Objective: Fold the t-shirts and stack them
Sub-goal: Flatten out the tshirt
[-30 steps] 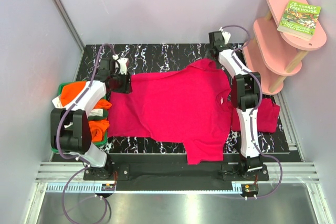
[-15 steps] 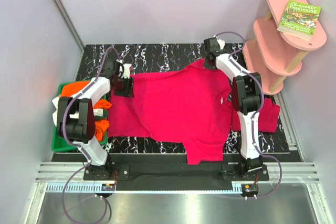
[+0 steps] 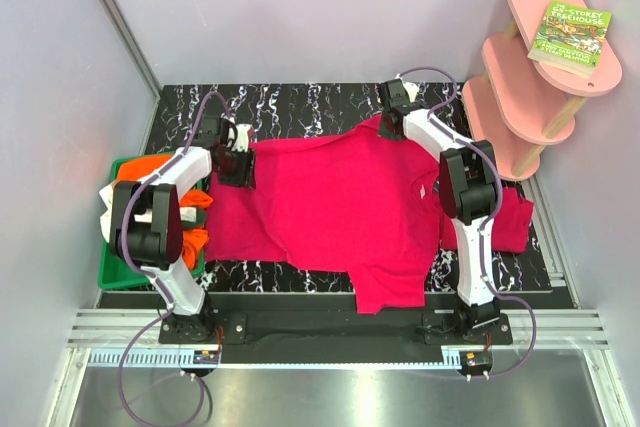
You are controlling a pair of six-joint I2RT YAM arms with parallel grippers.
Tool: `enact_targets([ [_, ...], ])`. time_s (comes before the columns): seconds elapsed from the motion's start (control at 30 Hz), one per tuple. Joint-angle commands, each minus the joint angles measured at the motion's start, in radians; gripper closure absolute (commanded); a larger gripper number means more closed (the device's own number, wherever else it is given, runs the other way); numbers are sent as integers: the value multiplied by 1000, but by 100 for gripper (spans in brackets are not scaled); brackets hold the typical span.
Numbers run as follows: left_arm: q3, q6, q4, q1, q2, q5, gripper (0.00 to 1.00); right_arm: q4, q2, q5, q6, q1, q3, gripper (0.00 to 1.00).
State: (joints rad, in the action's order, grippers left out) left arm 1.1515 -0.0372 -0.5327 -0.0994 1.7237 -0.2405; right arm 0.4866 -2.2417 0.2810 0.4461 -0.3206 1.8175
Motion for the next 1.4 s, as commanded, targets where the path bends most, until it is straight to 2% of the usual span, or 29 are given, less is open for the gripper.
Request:
enact_targets([
  [0.0,11,-12,2,-5,10,-28,49,-26,-22,4,5,-1,75,96],
  [0.27,-7,-30,-15,-5,-7,-19,49,59,-179,0,-4,2,290,96],
  [0.37,-21,-35,-18,-5,-13,-19,50,83,-193,12,0,2,330,98],
  [0.5,-32,-35,-18,-5,-16,-19,50,38,-135,29,5,-8,267,100],
  [0.67,-21,-32,-18,-5,3,-22,50,-94,-1,69,-15,-26,82,100],
  [0.93,1,-24,-21,-5,36,-22,50,-109,68,37,-9,-43,-29,100],
  [1.1,5,-20,-27,-5,53,-16,51,-100,21,24,0,-41,-21,100],
  [1.37,-4,-27,-36,-5,60,13,51,-37,-119,27,5,-20,110,100],
])
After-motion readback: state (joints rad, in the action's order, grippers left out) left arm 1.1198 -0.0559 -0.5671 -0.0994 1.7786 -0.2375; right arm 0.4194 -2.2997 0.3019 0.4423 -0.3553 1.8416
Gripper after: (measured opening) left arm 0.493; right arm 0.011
